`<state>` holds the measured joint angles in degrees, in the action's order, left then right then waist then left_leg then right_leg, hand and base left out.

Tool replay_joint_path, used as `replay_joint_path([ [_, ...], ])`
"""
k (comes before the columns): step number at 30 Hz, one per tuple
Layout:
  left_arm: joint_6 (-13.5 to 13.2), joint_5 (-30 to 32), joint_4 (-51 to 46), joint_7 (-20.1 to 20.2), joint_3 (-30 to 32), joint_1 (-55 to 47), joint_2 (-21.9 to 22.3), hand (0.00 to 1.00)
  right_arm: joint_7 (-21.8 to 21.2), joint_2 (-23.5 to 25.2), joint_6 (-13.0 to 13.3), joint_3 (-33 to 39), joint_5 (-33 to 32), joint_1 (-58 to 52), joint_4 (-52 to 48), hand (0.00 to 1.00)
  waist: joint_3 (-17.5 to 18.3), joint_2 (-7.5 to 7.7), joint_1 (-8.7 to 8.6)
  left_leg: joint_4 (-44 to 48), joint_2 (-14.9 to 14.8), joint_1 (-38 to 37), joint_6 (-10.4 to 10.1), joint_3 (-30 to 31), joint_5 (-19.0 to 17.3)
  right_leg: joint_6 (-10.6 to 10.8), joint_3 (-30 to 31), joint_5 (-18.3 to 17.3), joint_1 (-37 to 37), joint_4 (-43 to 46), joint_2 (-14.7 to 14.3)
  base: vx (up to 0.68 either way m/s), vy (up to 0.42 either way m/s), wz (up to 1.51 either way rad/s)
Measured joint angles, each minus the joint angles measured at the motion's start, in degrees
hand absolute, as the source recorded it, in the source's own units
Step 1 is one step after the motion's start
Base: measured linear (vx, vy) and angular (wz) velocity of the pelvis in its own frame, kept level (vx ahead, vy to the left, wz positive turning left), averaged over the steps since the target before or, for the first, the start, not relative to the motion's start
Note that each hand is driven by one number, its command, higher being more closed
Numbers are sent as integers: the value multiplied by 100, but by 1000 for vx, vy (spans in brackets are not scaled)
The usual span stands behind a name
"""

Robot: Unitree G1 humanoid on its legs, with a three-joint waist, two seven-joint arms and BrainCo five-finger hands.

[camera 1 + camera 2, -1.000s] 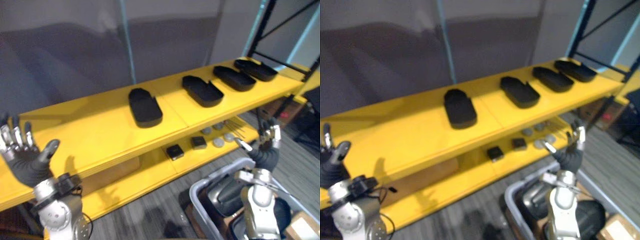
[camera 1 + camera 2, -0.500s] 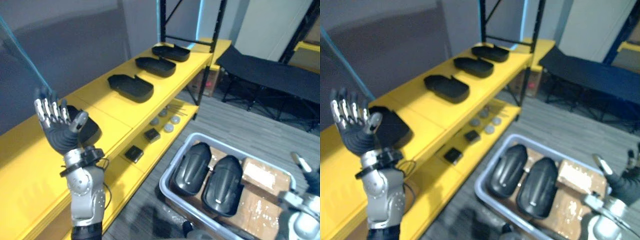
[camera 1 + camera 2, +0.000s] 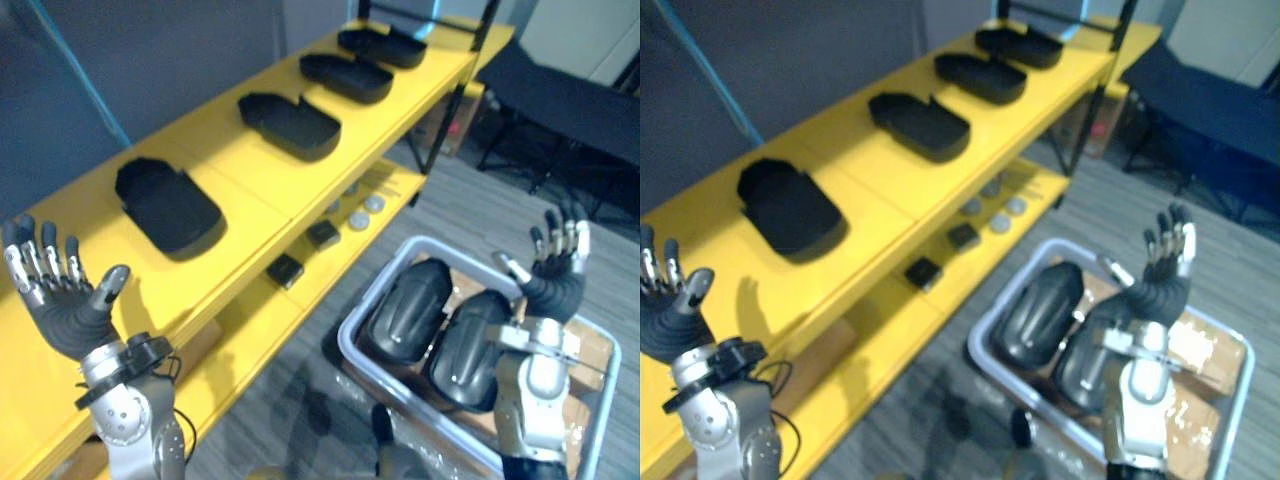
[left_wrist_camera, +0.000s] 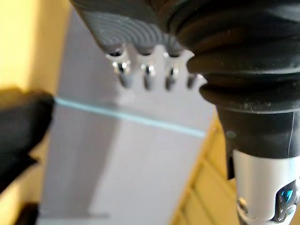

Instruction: Walk over and take plastic housings, then place them on the shelf

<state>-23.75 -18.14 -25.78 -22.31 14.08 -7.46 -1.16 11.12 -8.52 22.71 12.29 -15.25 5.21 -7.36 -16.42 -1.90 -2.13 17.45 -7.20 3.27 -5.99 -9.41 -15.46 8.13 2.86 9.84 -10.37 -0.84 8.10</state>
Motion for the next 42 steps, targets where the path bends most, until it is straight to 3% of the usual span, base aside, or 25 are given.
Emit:
replay_joint_path([
  [2,-204,3,35,-137,-123,247,-4,0,107,-20,59,-10,-12,386,148,0,-303,-89,29,273,-1,348,12,115,-39,-24,-46,-151,-355,404,19,-134,16,25],
  [4,-382,39,132,-348,-424,646,28,0,269,-23,126,-85,-24,747,194,0,-749,-135,60,733,-13,680,-20,329,-121,-12,-117,-587,-865,1444,44,-108,-25,35],
  [8,-414,109,157,-401,-819,731,115,0,462,-17,123,-417,169,695,89,0,-888,-47,128,1477,-94,886,-97,483,-507,-43,-131,-1296,-1309,2765,79,-50,-32,19],
  [10,-411,113,132,-230,-1005,688,148,0,618,-3,108,-430,175,296,-254,0,-886,-50,125,1825,-163,871,-90,473,-694,-23,-169,-1469,-1239,3028,89,10,33,14],
  [14,-338,254,55,332,-1323,554,49,0,758,285,107,-299,140,-808,-767,0,-882,-32,73,2161,-250,502,59,178,-1026,150,-62,-1296,-797,2907,81,-18,174,-33],
  [15,-339,258,-13,525,-1385,389,-190,0,688,428,108,-223,141,-1229,-759,0,-876,-38,51,2150,-266,130,253,-282,-1157,145,-33,-883,-563,2579,108,-104,254,-106],
  [16,-340,262,-56,542,-1398,360,-261,0,634,470,108,-210,142,-1356,-759,0,-867,-39,31,2103,-263,38,307,-431,-1183,97,-153,-662,-505,2398,132,-239,296,-138],
  [17,-343,235,-110,624,-1402,358,-340,0,532,491,108,-208,143,-1564,-724,0,-791,-56,-33,1885,-276,-128,488,-748,-1102,-9,-377,-112,-349,1838,135,-232,235,-109],
  [18,-338,218,-110,734,-1343,396,-358,0,445,497,108,-202,144,-1684,-700,0,-659,-58,-110,1601,-262,-234,580,-1038,-925,-191,-782,-61,-372,1970,220,-274,266,-97],
  [19,-322,220,-110,756,-1285,424,-368,0,390,500,108,-188,149,-1685,-691,0,-624,-56,-196,1452,-240,-316,625,-1132,-838,-315,-997,-174,-354,2221,290,-142,173,-86],
  [21,-151,58,-94,747,-1135,508,-424,0,259,496,121,-114,170,-1686,-658,0,-364,-55,-201,751,-169,-597,719,-1677,-446,-557,-1523,-665,-247,2995,574,-71,179,-105],
  [25,59,12,65,719,-916,514,-438,0,263,499,130,-142,392,-1537,-466,0,-189,87,-139,309,-158,-604,691,-2423,-134,-688,-1925,-1135,270,2979,898,-50,27,-99],
  [26,68,12,118,699,-900,512,-430,0,268,498,129,-154,411,-1482,-448,0,-187,100,-125,303,-154,-580,670,-2529,-112,-654,-1988,-1105,240,2830,882,-106,-74,-108],
  [28,140,74,224,649,-879,535,-238,0,321,462,107,-149,477,-1448,-428,0,-145,35,-196,26,-70,-594,596,-2703,86,-389,-2064,-881,254,2223,701,-99,-74,-81],
  [31,128,98,217,640,-827,639,-251,0,404,473,90,-121,502,-1556,-422,0,-125,22,-187,-319,-95,-601,558,-3077,276,-302,-1967,-399,384,1110,380,-111,-67,-77],
  [33,81,72,205,624,-750,584,-235,0,397,506,39,-127,503,-1601,-416,0,-88,101,-172,-318,-131,-580,523,-3419,303,-526,-2063,-626,362,794,381,-116,-102,-69],
  [36,-10,79,71,505,-772,472,-173,0,327,503,-55,-91,492,-1544,-256,0,-98,81,-240,-24,-389,-519,404,-3584,316,-402,-2213,-609,199,955,256,-56,-141,-41],
  [38,-172,62,34,454,-747,463,-110,0,148,502,-131,-11,467,-1500,-209,0,-114,56,-262,276,-663,-439,357,-3621,295,-517,-2167,-681,106,1083,74,-4,-193,-31],
  [41,-187,60,73,457,-742,334,-51,0,-15,415,-337,119,245,-1325,-125,0,-245,67,-291,888,-993,-290,464,-3074,210,-713,-2012,-838,4,1345,-162,-61,-181,-52],
  [42,-152,31,193,515,-752,154,-44,0,-11,348,-407,123,242,-1193,-64,0,-291,26,-241,1152,-1026,-128,599,-2366,134,-756,-1747,-976,-105,1416,-314,-74,-128,-86],
])
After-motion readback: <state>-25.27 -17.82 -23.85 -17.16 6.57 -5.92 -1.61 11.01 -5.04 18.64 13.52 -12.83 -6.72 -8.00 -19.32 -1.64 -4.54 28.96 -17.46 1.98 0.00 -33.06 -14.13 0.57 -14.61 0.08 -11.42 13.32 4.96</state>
